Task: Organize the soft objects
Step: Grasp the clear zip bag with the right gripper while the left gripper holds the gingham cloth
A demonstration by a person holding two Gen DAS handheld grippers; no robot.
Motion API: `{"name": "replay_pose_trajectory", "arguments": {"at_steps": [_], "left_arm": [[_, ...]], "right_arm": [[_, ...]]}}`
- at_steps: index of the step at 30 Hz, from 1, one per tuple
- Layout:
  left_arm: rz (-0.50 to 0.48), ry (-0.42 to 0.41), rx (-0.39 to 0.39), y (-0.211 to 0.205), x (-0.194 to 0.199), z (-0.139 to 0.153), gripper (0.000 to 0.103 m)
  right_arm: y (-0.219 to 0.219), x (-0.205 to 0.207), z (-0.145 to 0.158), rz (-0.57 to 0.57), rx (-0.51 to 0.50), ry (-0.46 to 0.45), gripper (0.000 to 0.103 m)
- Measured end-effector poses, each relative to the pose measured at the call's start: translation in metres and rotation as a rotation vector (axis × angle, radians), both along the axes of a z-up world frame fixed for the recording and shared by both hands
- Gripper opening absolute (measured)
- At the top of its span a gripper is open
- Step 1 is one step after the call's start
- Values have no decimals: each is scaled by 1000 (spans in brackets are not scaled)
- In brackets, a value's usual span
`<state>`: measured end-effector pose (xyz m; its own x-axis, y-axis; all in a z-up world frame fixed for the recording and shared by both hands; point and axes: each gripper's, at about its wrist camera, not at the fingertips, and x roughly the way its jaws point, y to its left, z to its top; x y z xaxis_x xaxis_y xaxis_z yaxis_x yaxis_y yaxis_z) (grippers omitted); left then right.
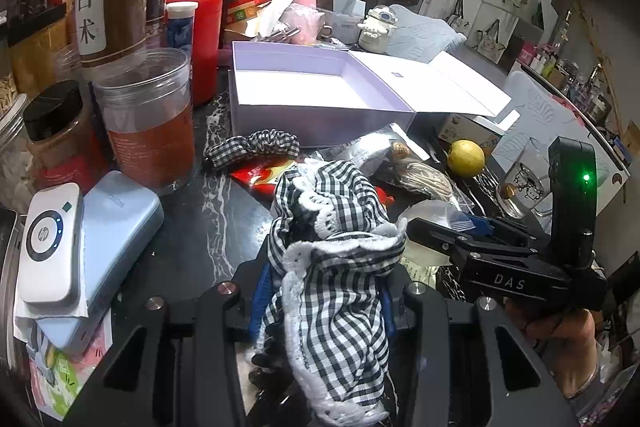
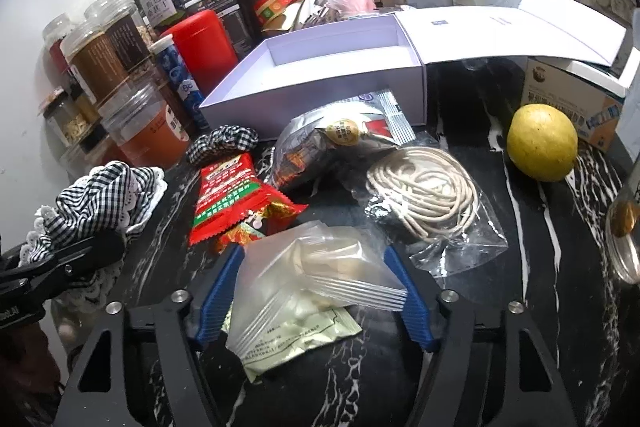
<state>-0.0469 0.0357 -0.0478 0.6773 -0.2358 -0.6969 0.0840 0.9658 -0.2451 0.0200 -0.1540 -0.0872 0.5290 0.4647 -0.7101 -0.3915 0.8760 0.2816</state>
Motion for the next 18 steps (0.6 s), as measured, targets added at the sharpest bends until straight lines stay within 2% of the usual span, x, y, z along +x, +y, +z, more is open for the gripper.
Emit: {"name": "replay_pose_trajectory", "arguments": {"at_steps": [6,12,18], "left_arm": [[0,-13,7,-4,-11,3,42],[0,-26,8,-7,-22,7,42],[-14,-32,9,-12,-28,8,42]], "right_arm": [[-7,-13,5,-19,26,-12,63],[-17,-36,12,-36,26,-27,63],[-25,-55,6,-37,10,13,67]]}}
